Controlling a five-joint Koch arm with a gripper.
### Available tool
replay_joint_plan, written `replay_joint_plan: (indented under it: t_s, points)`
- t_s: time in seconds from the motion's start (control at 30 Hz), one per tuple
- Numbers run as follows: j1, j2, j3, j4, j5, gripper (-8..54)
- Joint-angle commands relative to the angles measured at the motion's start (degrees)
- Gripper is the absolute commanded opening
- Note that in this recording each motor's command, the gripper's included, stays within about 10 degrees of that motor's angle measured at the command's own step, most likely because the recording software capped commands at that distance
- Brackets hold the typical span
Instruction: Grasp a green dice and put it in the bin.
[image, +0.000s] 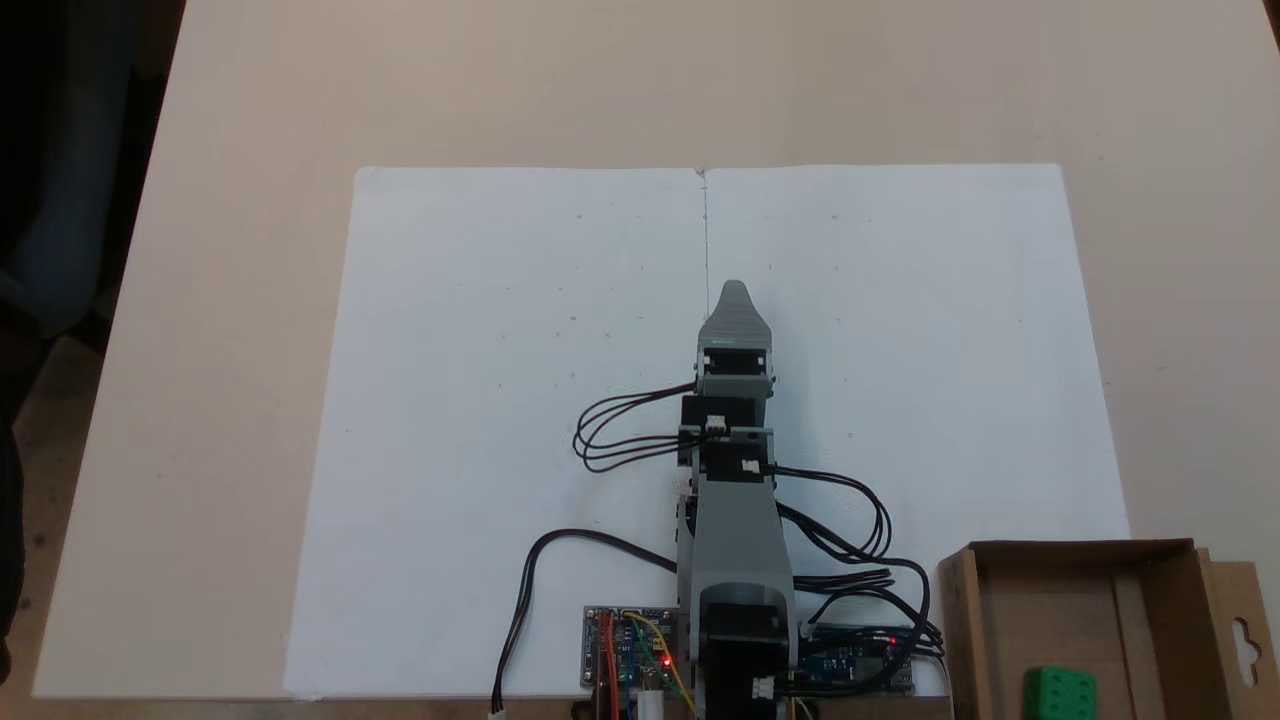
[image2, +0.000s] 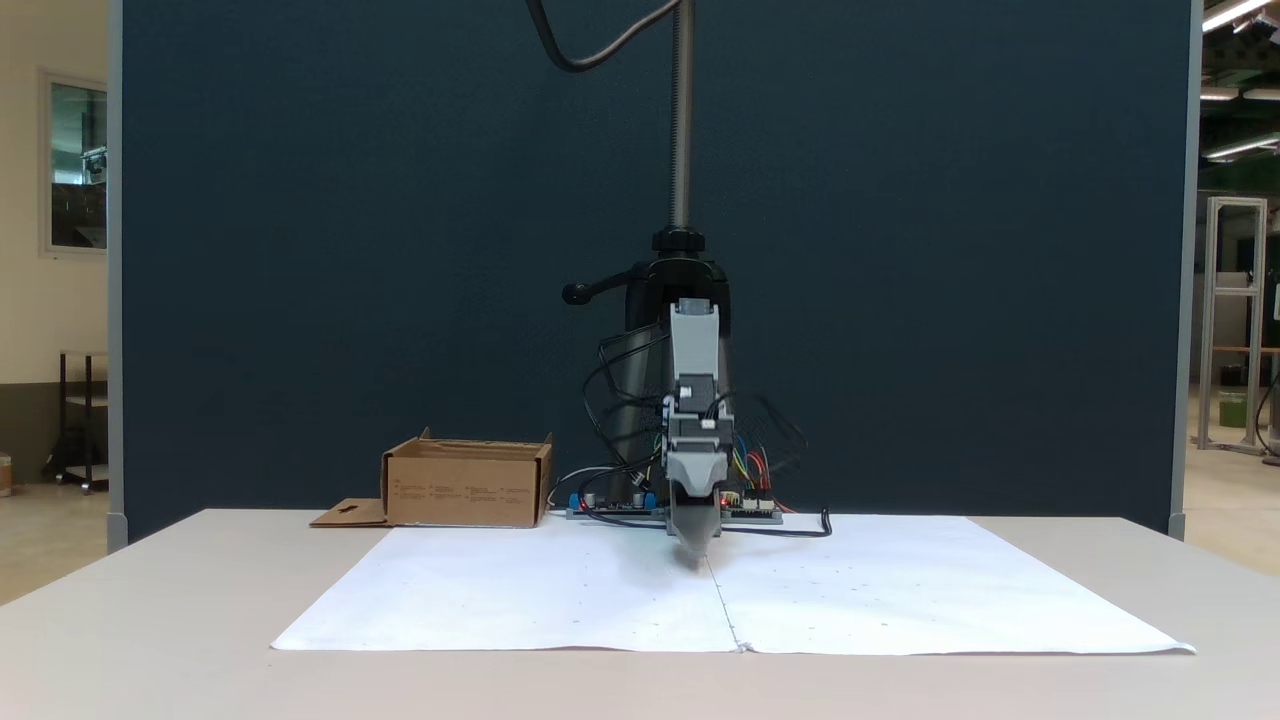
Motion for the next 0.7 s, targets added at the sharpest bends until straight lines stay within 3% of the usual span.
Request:
replay_joint_plan:
  t_s: [0.0,0.67]
  points:
    - [-0.8,6.1,1.2,-9.6,-2.6,41.7]
    - [-1.0,7.0,7.4,-33.6,-2.7,43.4]
